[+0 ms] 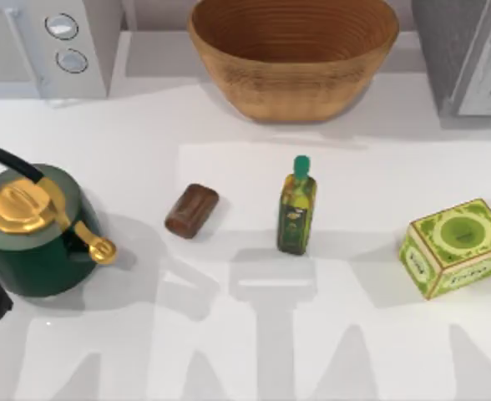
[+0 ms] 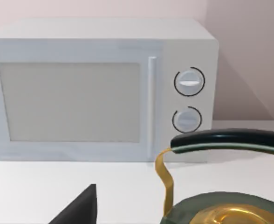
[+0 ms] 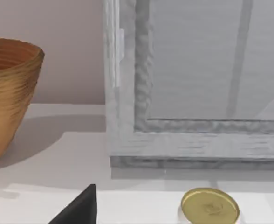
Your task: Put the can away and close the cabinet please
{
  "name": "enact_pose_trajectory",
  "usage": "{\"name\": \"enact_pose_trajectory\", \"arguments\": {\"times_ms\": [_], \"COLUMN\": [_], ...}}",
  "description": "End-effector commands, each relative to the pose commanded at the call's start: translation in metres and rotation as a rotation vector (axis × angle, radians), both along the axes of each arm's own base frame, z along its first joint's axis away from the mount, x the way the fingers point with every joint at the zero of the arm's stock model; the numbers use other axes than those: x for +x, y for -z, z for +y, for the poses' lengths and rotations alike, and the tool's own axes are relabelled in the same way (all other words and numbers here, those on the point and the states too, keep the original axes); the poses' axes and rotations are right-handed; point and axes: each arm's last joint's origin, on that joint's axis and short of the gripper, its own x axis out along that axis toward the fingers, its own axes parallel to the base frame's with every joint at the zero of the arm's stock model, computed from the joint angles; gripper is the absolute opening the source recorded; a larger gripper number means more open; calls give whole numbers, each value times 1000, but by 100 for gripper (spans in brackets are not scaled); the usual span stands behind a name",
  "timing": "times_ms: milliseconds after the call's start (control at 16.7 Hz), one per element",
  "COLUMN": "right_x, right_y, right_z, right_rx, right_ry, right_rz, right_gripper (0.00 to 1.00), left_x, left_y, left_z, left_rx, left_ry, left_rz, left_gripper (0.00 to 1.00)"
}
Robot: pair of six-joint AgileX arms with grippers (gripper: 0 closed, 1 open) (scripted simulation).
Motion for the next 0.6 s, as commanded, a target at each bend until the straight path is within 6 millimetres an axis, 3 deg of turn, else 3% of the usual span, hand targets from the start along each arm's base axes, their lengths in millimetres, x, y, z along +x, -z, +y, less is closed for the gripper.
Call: {"name": "enact_pose_trajectory", "arguments": {"times_ms": [240, 600], "right_x": [38, 94], "right_y": [6, 47], "right_z": [-6, -21], "right_rx": [-2, 11], "right_ry": [11, 30], "right_rz": [139, 336], "right_gripper": [100, 100], "left_x": [0, 0], "left_y": [0, 0], "left_z": [0, 0], "left_rx": [0, 0], "left_ry": [0, 0], "left_rz": [0, 0], "left_gripper": [100, 100]}}
